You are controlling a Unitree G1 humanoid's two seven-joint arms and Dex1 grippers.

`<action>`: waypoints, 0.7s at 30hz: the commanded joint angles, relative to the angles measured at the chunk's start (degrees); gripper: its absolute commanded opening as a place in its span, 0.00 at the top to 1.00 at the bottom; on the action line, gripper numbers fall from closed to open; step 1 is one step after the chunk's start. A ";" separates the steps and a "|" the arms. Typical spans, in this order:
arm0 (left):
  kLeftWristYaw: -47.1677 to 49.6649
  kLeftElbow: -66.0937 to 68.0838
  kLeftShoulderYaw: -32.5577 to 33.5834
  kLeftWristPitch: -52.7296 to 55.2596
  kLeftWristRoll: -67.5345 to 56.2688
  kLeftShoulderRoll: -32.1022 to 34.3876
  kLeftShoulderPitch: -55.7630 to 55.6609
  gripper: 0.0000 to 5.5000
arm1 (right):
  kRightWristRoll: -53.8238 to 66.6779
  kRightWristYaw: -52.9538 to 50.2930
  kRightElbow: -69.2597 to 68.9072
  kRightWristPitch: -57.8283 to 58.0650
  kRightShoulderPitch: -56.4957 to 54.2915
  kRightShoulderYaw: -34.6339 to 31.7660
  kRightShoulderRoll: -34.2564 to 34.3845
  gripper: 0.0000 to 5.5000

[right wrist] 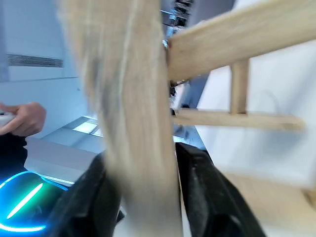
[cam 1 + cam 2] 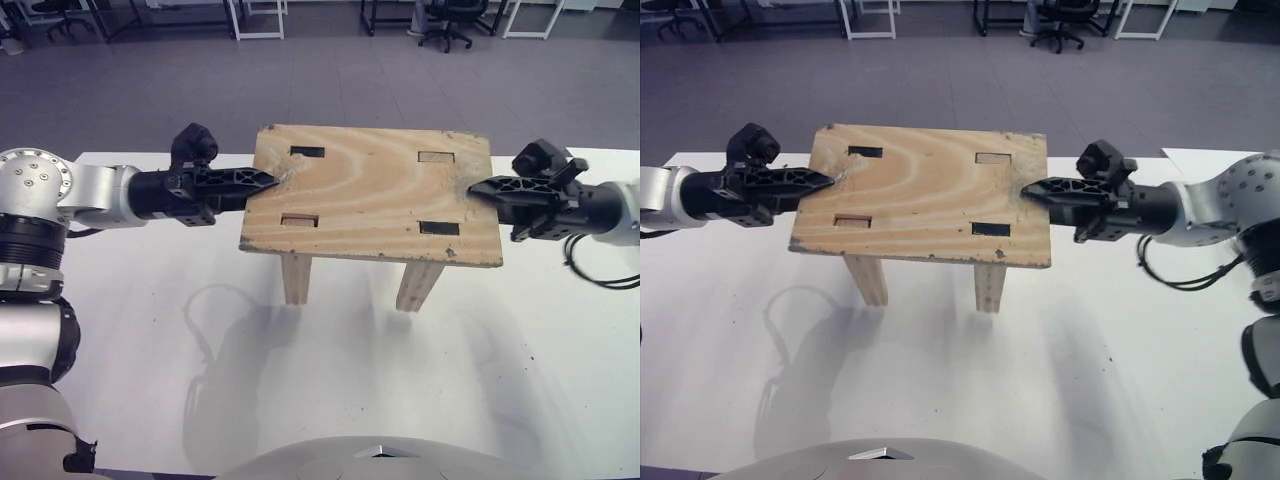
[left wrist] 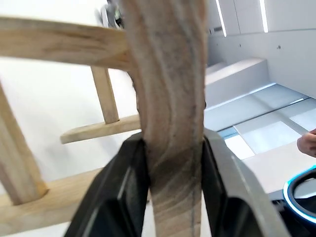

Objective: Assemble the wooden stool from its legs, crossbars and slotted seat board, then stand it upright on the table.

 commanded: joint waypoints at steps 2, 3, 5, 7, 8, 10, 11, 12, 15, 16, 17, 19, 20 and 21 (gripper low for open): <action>11.53 0.46 7.00 -3.65 -2.50 -3.81 2.75 0.56 | 1.84 -28.12 -9.34 -10.11 15.22 -26.12 15.68 0.48; 13.23 1.03 8.30 -3.99 -2.49 -4.34 2.95 0.52 | 1.84 -33.83 -11.77 -11.71 16.86 -30.84 19.49 0.45; 15.90 1.43 10.57 -4.30 -2.48 -4.71 3.72 0.47 | 1.84 -43.87 -16.10 -13.81 18.84 -37.99 25.95 0.38; 17.54 0.73 12.30 -4.31 -2.44 -3.65 5.93 0.39 | 1.84 -50.57 -19.19 -14.52 20.96 -41.96 28.65 0.31; 18.23 0.29 13.19 -4.30 -2.27 -3.04 7.09 0.34 | 1.84 -53.38 -20.24 -14.64 21.97 -43.70 29.53 0.26; 18.23 -1.84 16.46 -4.74 0.46 -0.92 11.02 0.29 | 1.84 -56.51 -21.45 -15.31 25.03 -47.13 28.76 0.20; 17.83 -3.37 18.22 -4.86 1.50 0.00 13.47 0.25 | 1.84 -57.45 -21.97 -15.85 25.96 -48.57 28.57 0.16; 16.30 -5.89 20.18 -5.15 4.14 0.88 16.83 0.23 | 1.84 -58.12 -22.58 -16.55 26.74 -49.86 28.45 0.13; 12.62 -12.25 25.58 -12.04 15.21 1.36 24.45 0.13 | 1.05 -59.29 -25.20 -19.98 30.92 -52.71 27.87 0.03; 11.25 -13.33 27.53 -17.00 19.74 0.81 25.08 0.10 | -3.06 -58.28 -26.33 -21.97 33.12 -53.48 27.52 0.02; 9.68 -14.60 28.63 -24.18 26.42 -0.19 25.66 0.07 | -11.88 -54.36 -27.95 -25.86 35.33 -52.36 26.73 0.02; 6.83 -17.15 25.61 -40.89 43.00 -3.14 28.37 0.06 | -34.50 -45.45 -29.06 -38.90 37.98 -44.69 25.11 0.02; 7.01 -17.79 22.97 -48.09 50.62 -5.13 30.64 0.06 | -45.30 -43.41 -26.67 -46.74 37.52 -39.81 25.15 0.02; 8.52 -18.86 20.33 -53.91 57.12 -7.36 33.67 0.06 | -56.22 -42.24 -22.07 -55.35 36.10 -34.19 25.22 0.02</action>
